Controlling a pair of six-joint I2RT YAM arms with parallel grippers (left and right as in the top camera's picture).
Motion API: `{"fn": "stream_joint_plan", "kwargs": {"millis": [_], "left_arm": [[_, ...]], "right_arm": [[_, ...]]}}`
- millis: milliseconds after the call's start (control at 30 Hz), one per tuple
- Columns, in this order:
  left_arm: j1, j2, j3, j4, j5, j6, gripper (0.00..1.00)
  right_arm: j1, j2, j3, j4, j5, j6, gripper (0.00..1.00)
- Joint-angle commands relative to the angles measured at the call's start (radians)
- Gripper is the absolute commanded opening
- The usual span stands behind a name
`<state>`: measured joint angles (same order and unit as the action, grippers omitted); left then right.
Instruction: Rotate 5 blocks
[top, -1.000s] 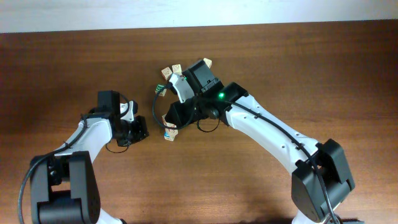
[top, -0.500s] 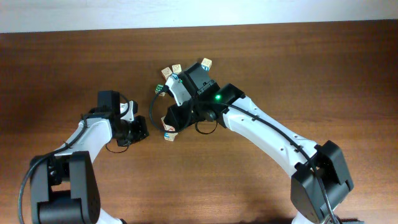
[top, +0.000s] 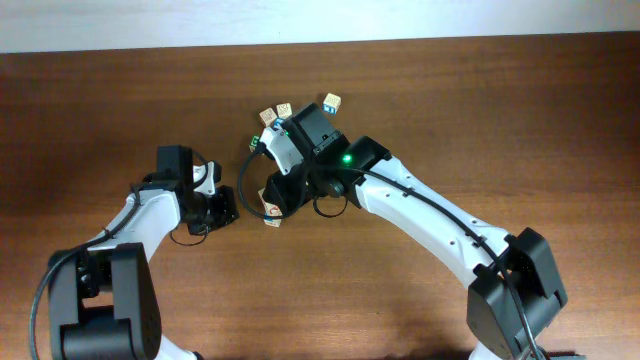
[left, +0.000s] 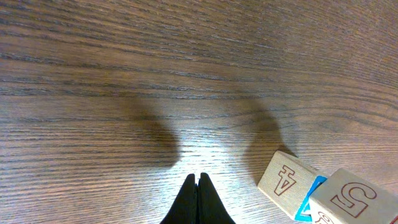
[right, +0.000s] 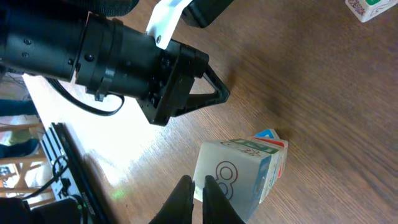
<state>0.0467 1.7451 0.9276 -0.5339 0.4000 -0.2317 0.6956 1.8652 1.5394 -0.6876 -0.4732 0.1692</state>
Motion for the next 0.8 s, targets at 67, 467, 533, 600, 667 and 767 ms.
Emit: {"fn": "stream_joint_plan", "kwargs": {"millis": [67, 467, 533, 600, 667, 767], "left_arm": [[0.004, 0.0, 0.008, 0.002, -0.008, 0.002, 0.0], [0.004, 0.0, 0.008, 0.002, -0.02, 0.002, 0.0], [0.004, 0.0, 0.008, 0.002, -0.02, 0.002, 0.0], [0.004, 0.0, 0.008, 0.002, -0.02, 0.002, 0.0], [0.004, 0.0, 0.008, 0.002, -0.02, 0.002, 0.0], [0.004, 0.0, 0.008, 0.002, -0.023, 0.002, 0.0]], "right_arm": [[0.007, 0.032, 0.015, -0.039, 0.093, -0.058, 0.09], [0.026, 0.032, 0.064, -0.075, 0.093, -0.069, 0.09], [0.032, 0.032, 0.064, -0.074, 0.093, -0.069, 0.09], [0.032, 0.032, 0.066, -0.076, 0.093, -0.069, 0.09], [0.032, 0.032, 0.071, -0.078, 0.093, -0.069, 0.09], [0.032, 0.032, 0.085, -0.09, 0.093, -0.069, 0.09]]}}
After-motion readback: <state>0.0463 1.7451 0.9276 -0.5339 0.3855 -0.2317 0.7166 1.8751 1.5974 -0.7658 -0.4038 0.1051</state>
